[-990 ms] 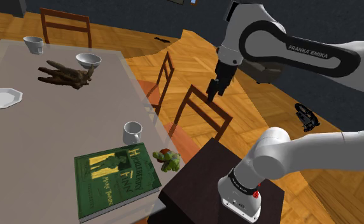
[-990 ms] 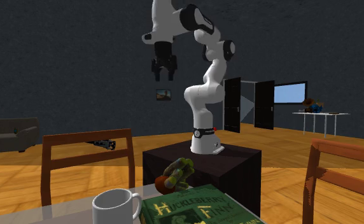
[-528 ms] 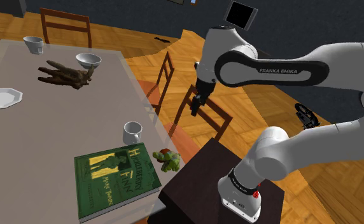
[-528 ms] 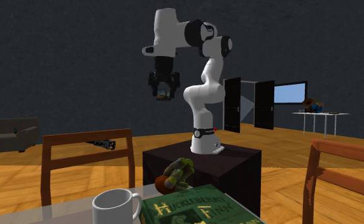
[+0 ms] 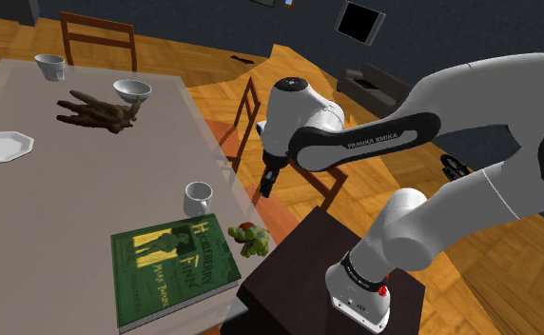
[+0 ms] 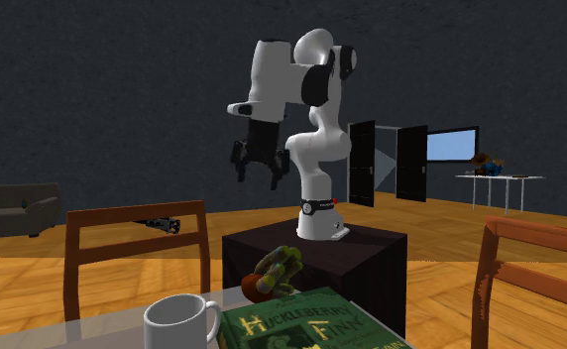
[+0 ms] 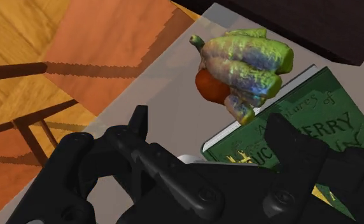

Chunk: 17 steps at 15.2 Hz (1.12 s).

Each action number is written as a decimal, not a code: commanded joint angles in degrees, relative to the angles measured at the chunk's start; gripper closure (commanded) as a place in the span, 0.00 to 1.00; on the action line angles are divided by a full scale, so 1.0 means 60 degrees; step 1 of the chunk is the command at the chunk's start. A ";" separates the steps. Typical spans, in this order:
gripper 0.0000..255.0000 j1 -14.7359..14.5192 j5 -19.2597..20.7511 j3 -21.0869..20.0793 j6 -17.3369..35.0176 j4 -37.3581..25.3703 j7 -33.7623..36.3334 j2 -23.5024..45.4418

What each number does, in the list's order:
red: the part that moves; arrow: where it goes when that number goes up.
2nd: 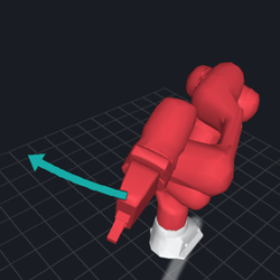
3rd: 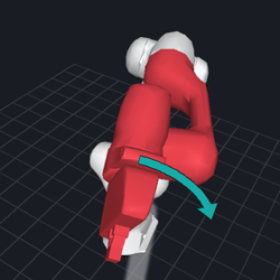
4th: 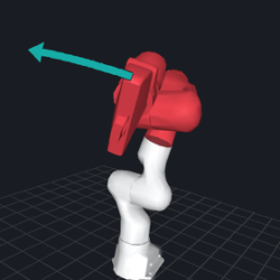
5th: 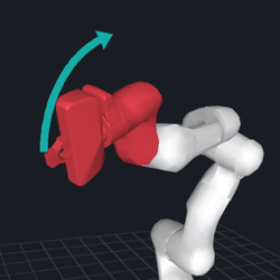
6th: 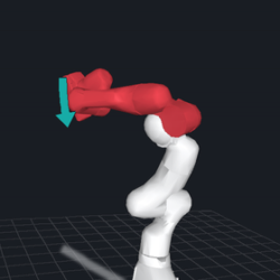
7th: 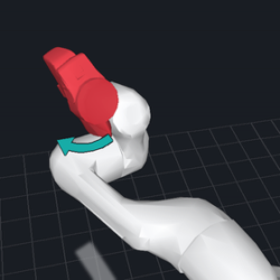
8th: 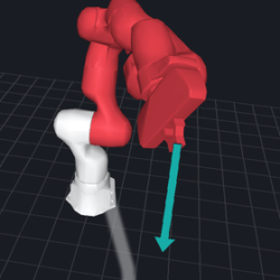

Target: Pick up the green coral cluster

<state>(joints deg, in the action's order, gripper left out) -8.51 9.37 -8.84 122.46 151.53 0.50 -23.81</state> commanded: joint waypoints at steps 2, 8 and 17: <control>0.00 -0.0055 0.0523 -0.0300 0.1034 0.0067 0.0043 0.0978; 0.00 -0.0026 0.2345 -0.0974 0.2804 -0.0149 0.0900 0.3240; 0.00 -0.0417 0.5717 -0.0866 0.4027 -0.0996 0.2985 0.6106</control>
<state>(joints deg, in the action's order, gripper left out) -10.77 42.43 -14.32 146.18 145.84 17.38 11.80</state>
